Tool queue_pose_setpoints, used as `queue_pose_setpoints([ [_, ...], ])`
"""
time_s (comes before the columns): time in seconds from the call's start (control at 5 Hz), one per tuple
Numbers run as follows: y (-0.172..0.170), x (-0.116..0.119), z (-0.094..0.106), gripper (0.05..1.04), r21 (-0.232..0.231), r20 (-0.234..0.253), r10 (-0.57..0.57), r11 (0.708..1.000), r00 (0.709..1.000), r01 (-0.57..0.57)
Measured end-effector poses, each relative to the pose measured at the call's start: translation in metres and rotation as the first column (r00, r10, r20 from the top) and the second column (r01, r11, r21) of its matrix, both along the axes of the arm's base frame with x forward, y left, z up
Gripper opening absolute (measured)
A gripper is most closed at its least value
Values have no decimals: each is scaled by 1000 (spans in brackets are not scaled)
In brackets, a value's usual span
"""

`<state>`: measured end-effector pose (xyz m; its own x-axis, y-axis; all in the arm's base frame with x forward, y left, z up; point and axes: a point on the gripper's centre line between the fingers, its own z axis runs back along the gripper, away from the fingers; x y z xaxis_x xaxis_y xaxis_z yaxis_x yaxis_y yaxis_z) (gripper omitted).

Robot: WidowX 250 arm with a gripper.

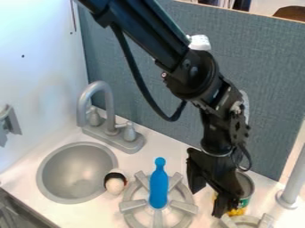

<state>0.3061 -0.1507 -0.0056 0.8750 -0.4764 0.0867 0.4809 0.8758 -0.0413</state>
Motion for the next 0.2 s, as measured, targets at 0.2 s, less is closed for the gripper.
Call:
queue_pose_setpoints([
  [0.2, -2, 8, 7, 996, 8, 8, 8, 1000, 1000, -8],
])
